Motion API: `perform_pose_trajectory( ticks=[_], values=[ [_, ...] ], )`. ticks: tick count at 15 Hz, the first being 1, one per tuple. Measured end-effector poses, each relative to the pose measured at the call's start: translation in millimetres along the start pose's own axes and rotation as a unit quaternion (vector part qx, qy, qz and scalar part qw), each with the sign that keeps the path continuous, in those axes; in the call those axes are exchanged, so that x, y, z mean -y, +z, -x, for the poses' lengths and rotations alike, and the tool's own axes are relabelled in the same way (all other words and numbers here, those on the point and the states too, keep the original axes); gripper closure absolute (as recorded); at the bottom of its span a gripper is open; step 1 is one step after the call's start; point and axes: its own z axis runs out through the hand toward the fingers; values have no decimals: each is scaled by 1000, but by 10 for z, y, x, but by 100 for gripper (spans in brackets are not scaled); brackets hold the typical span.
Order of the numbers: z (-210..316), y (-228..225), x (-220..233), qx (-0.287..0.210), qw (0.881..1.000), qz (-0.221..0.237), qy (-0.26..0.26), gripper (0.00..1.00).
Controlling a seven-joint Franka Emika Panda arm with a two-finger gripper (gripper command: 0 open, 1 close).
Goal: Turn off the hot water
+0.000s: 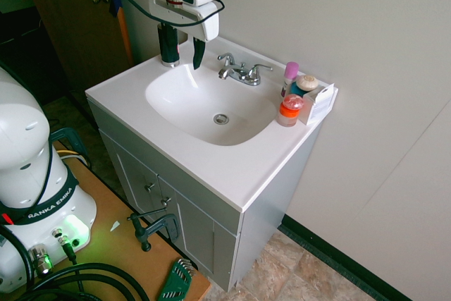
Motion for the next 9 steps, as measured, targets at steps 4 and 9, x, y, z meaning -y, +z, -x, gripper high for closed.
perform_pose_trajectory(
  ticks=[4,9],
  values=[
    [-61,-21,-5,-19,1000,7,0,0],
    [-500,30,294,-125,991,30,21,0]
  ],
)
